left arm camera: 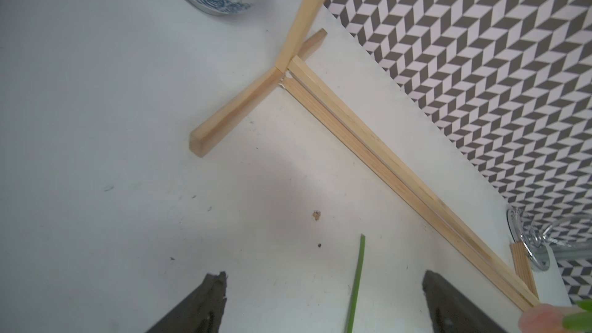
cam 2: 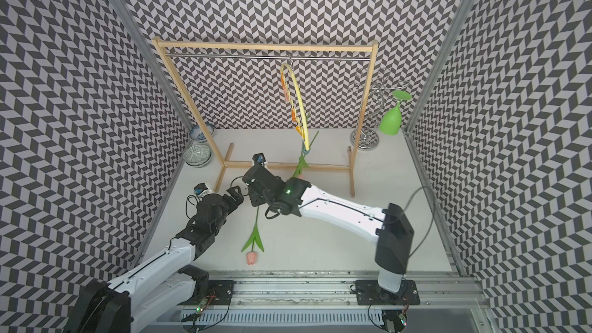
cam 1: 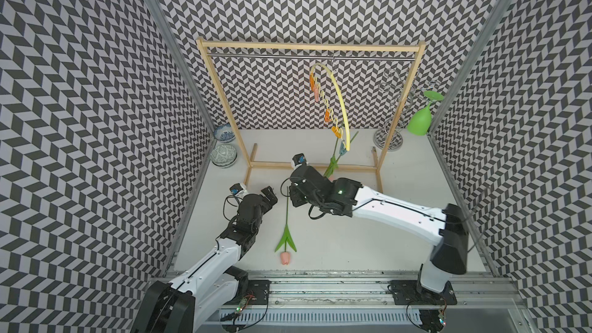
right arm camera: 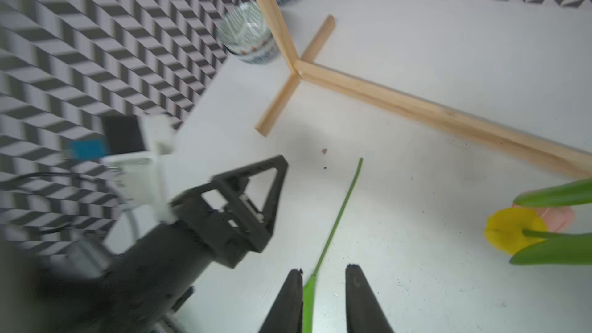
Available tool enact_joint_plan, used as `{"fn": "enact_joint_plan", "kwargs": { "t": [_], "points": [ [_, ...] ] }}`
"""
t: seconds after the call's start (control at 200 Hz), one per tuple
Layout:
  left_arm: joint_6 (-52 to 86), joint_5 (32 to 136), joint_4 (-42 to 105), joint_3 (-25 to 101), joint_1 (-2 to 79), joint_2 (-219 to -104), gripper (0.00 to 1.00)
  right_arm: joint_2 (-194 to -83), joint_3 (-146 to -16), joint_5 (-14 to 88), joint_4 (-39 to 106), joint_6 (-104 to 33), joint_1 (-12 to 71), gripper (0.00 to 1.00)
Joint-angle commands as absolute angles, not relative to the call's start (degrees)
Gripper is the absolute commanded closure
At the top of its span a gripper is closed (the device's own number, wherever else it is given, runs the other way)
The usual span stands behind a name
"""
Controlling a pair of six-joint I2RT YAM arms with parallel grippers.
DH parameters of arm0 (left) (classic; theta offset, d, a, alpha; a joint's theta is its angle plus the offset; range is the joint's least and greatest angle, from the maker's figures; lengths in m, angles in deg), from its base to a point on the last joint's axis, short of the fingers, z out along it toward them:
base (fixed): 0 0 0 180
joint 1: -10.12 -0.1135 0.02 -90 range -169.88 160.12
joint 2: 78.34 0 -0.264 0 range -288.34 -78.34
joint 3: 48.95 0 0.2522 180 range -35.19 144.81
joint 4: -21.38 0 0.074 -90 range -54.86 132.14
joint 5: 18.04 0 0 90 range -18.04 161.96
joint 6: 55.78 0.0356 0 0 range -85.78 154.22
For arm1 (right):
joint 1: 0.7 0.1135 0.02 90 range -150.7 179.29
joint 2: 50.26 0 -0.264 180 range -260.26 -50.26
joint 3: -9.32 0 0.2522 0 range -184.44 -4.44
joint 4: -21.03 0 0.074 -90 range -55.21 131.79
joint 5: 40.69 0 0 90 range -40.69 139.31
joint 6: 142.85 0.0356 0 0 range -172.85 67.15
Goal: Dry the flowers on a clothes hanger
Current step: Pick up the flower at the center of the board.
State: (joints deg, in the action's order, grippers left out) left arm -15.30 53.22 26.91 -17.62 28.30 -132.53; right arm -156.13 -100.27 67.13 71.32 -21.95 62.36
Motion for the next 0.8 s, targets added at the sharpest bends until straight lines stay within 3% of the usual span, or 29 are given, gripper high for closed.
{"fn": "enact_joint_plan", "kwargs": {
  "t": [0.0,0.195,0.506,0.796],
  "points": [
    [-19.5,51.0,28.9,-19.2,25.4,-130.4,0.0,-163.7,-105.6,67.5,77.2,-19.6,62.0,0.79],
    [-21.4,48.9,30.2,-20.0,22.9,-129.4,0.0,-176.3,-113.0,65.1,78.0,-14.7,60.9,0.88],
    [-22.7,47.6,31.1,-20.3,22.2,-129.5,0.0,-181.4,-111.8,60.9,75.9,-0.7,60.1,0.92],
    [-22.8,46.8,31.3,-20.3,22.2,-129.7,0.0,-182.4,-111.6,57.2,75.6,1.5,59.9,0.85]
  ]
}}
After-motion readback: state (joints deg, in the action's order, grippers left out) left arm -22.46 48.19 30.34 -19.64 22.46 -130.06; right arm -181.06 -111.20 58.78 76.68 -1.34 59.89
